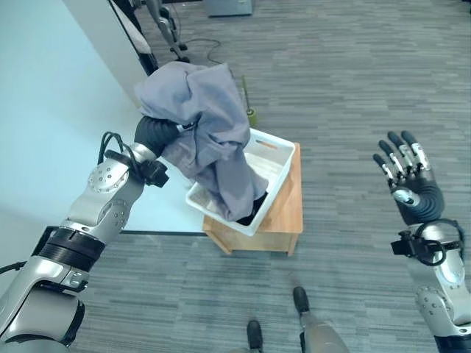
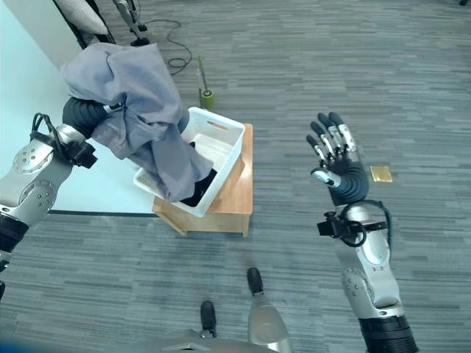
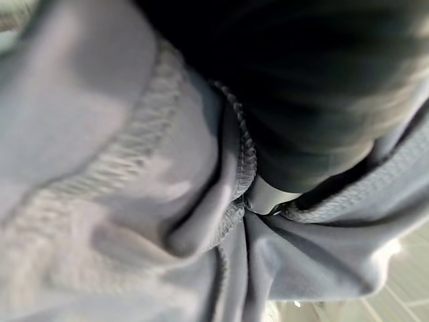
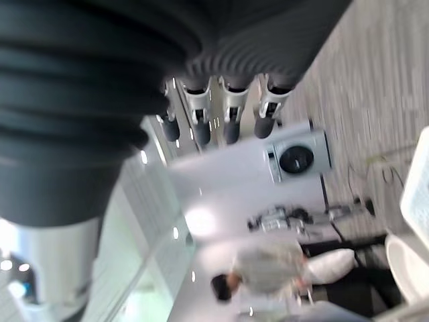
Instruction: Pick up bed clothes into laundry basket.
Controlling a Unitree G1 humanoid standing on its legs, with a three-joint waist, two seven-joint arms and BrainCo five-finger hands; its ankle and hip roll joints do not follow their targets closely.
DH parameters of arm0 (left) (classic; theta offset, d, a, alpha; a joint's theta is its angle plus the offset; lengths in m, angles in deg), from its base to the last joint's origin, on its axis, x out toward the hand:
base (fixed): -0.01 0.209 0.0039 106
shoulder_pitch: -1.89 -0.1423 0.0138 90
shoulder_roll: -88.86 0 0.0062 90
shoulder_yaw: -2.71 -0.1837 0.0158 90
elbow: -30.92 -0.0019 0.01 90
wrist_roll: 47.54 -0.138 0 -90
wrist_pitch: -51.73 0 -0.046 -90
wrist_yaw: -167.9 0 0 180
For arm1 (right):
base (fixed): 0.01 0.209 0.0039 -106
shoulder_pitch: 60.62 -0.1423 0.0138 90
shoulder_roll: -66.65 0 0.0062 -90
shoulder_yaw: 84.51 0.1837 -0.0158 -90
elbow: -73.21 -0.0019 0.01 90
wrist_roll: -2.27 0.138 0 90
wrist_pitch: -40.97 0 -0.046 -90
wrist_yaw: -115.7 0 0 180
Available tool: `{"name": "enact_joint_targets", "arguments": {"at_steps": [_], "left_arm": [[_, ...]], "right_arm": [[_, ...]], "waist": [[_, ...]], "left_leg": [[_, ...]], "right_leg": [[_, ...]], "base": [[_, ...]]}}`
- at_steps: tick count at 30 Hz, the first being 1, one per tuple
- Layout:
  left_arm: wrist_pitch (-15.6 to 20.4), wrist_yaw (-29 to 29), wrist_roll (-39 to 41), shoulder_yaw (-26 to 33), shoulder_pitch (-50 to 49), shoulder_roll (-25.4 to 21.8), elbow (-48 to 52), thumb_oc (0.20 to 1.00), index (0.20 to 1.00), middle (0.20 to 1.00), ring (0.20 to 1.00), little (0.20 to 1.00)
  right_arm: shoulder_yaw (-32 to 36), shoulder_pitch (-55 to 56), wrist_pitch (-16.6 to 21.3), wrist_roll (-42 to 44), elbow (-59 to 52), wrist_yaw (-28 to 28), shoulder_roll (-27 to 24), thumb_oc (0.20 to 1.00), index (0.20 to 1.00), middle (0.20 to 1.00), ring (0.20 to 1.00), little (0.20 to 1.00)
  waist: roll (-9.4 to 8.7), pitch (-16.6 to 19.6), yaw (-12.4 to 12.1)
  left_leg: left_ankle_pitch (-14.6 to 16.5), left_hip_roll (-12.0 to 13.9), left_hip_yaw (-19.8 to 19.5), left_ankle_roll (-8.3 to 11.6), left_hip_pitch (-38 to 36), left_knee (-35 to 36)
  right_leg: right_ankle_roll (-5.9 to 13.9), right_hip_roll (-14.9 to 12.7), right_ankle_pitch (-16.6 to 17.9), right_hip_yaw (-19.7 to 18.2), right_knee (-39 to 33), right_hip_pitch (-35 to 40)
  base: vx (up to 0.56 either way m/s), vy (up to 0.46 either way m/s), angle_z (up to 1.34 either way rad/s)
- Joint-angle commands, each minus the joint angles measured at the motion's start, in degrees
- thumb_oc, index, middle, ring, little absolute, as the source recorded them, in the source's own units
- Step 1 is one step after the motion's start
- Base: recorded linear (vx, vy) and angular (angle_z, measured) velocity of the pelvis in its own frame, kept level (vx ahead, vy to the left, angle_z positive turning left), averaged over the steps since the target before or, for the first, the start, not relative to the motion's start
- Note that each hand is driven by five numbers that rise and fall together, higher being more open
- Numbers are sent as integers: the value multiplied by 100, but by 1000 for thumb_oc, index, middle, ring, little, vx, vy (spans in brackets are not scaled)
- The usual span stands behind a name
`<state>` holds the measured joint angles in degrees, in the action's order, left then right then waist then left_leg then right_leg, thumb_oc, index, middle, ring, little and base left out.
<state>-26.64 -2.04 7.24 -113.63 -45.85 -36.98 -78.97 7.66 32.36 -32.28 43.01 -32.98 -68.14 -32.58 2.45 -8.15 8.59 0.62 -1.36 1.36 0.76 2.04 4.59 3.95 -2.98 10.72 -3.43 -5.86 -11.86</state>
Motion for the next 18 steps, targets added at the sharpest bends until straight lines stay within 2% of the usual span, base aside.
{"name": "enact_joint_targets", "arguments": {"at_steps": [1,5,6,12,14,15,17,18], "left_arm": [[427,-668,-496,75,1180,-70,-917,200,200,200,200,200],[430,-1010,-951,-19,2053,137,-2018,200,200,200,200,200],[421,-1138,-1099,29,2371,236,-2579,200,200,200,200,200],[401,-1406,-1391,184,3033,306,-3611,200,200,200,200,200],[295,-1318,-1707,18,3244,258,-3983,200,200,200,200,200],[271,-1250,-1962,-145,3310,223,-4048,1000,1000,1000,1000,1000],[307,-1380,-2833,-547,3508,220,-4168,1000,1000,1000,1000,1000],[306,-1383,-2837,-548,3508,224,-4167,1000,1000,1000,1000,1000]], "right_arm": [[114,-346,435,162,-61,211,-162,1000,1000,1000,1000,1000],[-11,-293,461,15,-15,302,-65,1000,1000,1000,1000,1000],[-70,-290,472,-34,40,372,-38,1000,1000,1000,1000,1000],[-240,-413,607,-119,59,591,64,1000,1000,1000,1000,1000],[-295,-430,638,-165,-29,650,26,1000,1000,1000,1000,1000],[-270,-427,661,-179,-64,647,24,1000,1000,1000,1000,1000],[-324,-304,714,-157,-188,494,-10,1000,1000,1000,1000,1000],[-321,-302,714,-155,-189,492,-9,1000,1000,1000,1000,1000]], "waist": [[-90,28,-88],[-179,-139,98],[-236,-246,174],[-371,-609,355],[-398,-777,410],[-401,-818,420],[-385,-946,414],[-385,-946,412]], "left_leg": [[-350,60,-339,135,451,41],[-403,91,-252,149,689,41],[-417,99,-193,152,763,41],[-464,119,-14,168,1098,41],[-491,123,5,170,1245,41],[-497,109,3,167,1282,41],[-494,63,-6,155,1351,41],[-493,62,-7,155,1350,41]], "right_leg": [[363,-90,-429,221,86,447],[384,-50,-324,120,86,166],[393,-36,-269,59,86,51],[422,4,-77,-145,86,-369],[428,-7,-27,-190,86,-522],[442,-10,-15,-192,86,-560],[452,-38,-8,-187,86,-625],[452,-39,-8,-186,86,-625]], "base": [[-39,12,-2],[-55,10,-12],[-32,29,-24],[-39,35,-21],[-9,34,-12],[-11,22,-4],[-10,20,-4],[-2,11,-5]]}}
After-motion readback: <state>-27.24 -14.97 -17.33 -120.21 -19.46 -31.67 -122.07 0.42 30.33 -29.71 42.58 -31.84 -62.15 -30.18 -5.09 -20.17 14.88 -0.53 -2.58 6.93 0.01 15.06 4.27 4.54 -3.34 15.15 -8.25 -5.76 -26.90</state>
